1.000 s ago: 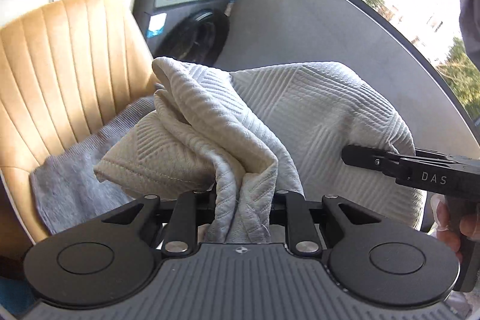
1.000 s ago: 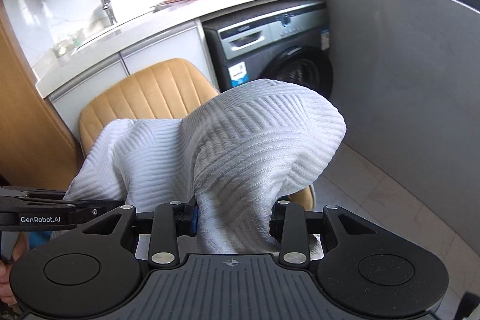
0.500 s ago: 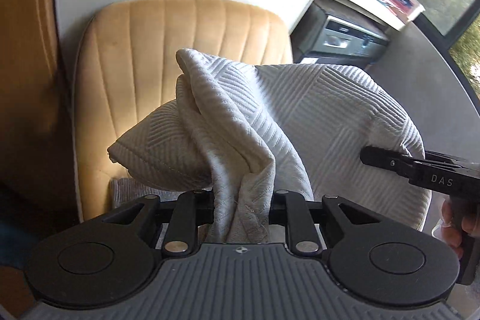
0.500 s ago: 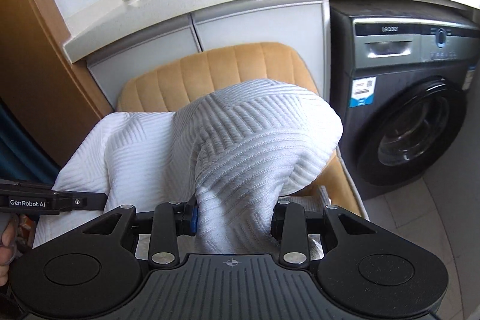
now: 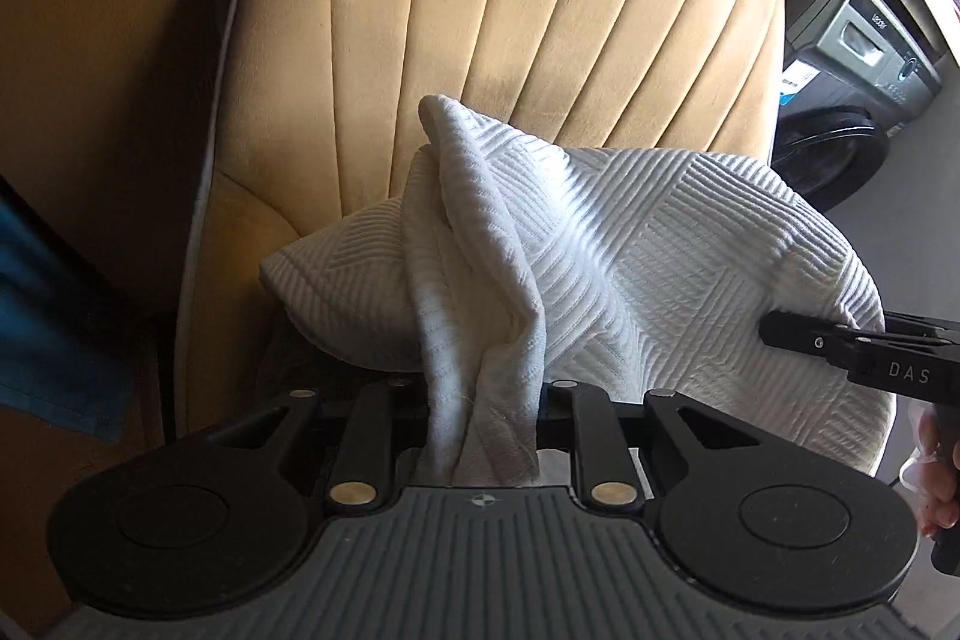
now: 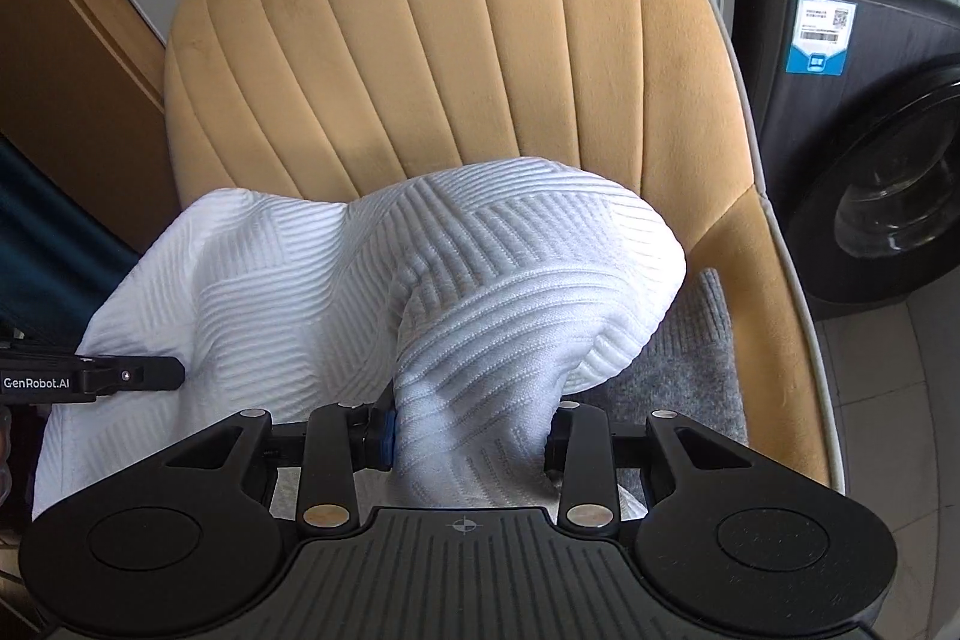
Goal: Fold clothes
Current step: 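Lower the folded top onto the clothes stack on the chair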
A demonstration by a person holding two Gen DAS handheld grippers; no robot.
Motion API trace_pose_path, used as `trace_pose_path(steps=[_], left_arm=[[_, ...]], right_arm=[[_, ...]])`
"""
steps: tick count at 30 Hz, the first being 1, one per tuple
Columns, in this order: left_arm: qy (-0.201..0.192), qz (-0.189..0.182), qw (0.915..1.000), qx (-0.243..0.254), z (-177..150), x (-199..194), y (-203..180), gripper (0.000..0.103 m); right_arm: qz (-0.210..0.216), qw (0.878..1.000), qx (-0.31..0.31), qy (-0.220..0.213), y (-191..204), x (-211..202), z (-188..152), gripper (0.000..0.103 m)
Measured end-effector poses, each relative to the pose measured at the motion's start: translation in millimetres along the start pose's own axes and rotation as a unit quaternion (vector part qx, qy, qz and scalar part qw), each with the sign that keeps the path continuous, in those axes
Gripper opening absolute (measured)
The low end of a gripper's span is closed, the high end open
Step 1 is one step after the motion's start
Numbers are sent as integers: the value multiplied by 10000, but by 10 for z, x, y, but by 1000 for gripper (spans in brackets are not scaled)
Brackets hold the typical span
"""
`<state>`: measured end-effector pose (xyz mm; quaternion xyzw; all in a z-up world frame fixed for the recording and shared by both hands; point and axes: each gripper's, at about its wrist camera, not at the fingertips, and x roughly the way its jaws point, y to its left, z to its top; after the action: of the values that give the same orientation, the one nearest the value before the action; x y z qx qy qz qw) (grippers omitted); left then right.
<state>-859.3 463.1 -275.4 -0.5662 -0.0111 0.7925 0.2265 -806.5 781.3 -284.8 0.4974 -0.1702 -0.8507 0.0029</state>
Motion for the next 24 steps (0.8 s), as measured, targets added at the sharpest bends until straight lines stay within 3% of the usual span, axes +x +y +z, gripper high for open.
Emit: trace_pose_path(steps=[10,21,24], left_arm=[[-74,254,9996,57,-15,192,19,21],[229,856,9931,773,-39,581,-103,24],[253,945,9917,829,-13,606,-115,31]], right_arm=[[-271,9995,-147,26,2,186,-22,31],[-782,9962,-393,29,109,463,-174,36],[-861,9957,-348,0,143,420,-191,43]])
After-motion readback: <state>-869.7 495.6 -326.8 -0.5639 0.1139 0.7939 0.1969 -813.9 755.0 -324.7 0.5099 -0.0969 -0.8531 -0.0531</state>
